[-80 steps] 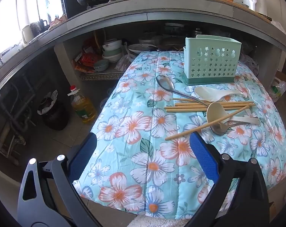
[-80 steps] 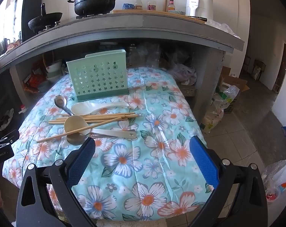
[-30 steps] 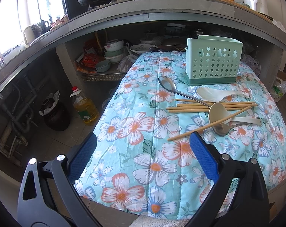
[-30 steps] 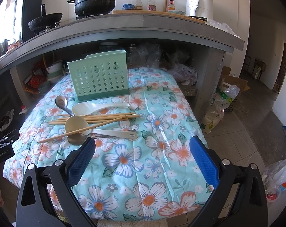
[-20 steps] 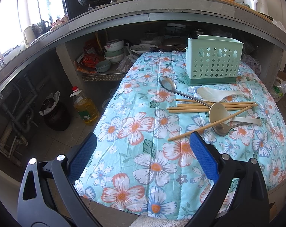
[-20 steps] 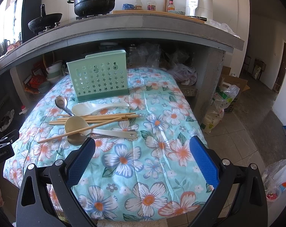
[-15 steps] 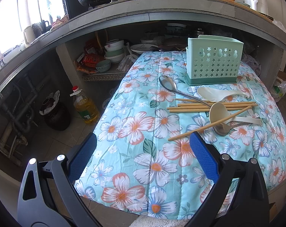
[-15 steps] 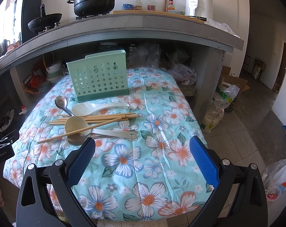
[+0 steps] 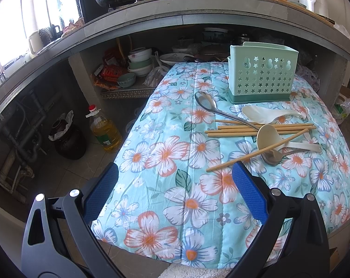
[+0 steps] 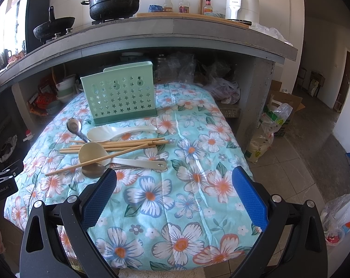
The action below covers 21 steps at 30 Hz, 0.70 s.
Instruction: Organize utensils
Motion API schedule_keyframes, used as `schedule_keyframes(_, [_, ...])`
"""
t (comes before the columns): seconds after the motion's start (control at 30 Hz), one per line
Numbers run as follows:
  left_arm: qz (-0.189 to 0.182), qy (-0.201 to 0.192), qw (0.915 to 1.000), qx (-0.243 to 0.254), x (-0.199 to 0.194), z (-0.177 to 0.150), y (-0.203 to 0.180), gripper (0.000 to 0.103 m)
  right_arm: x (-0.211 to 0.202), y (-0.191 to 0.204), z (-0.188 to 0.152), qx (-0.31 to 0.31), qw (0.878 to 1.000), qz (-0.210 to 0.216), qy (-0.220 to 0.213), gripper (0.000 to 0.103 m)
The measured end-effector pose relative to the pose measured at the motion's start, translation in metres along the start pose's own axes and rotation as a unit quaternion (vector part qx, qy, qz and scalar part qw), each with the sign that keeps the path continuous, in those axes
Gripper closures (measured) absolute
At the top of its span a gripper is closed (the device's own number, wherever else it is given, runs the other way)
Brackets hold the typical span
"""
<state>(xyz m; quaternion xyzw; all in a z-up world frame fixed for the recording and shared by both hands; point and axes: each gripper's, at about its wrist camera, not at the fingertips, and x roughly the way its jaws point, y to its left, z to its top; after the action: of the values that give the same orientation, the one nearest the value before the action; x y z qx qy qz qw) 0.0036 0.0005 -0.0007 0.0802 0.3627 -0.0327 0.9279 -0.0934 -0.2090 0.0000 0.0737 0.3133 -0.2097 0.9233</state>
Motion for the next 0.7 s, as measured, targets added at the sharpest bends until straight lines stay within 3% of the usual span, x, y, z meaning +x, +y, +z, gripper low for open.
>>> schedule_keyframes(0.7, [0.004,0.004,0.9996,0.028,0.0095,0.0044,-0.0035,0.008,0.0092,-0.0040,-0.0062,0.021,1.000,0.008,0.007,0.006])
